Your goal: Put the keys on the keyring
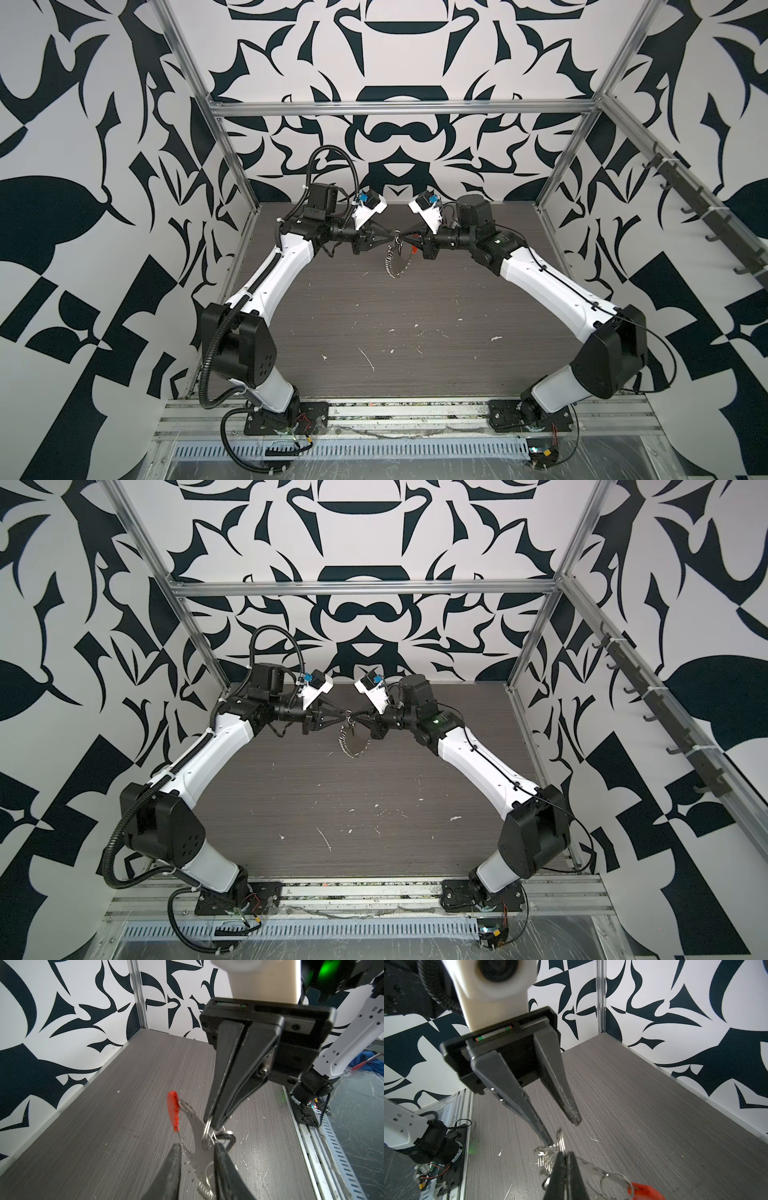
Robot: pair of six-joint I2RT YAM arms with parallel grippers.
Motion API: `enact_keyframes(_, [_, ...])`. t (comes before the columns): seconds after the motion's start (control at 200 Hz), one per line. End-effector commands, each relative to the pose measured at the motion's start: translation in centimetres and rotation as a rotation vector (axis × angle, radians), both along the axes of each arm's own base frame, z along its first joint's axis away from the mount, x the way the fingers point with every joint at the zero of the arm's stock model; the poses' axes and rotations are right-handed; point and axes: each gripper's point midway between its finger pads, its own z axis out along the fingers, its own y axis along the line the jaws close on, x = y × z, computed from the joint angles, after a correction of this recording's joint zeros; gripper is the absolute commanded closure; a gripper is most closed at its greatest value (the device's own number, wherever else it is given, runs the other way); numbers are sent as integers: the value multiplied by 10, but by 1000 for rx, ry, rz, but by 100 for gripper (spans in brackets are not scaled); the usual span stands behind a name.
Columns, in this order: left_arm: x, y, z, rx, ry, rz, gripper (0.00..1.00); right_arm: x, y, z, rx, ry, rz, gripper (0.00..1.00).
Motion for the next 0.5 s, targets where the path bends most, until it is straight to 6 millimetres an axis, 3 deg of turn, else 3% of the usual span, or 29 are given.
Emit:
enact_keyframes(0.0, [-6,-2,13,-20,-23,-36,70,-10,2,42,65,-110,36,100])
enact_keyframes(0.275, [-4,-5,14,-33,-5,-53,73,-13,5,43,66,-109,47,100])
enact_keyframes(0.495, [-6,-8,10,-42,32,-76,83,-13,8,45,71,-111,54,100])
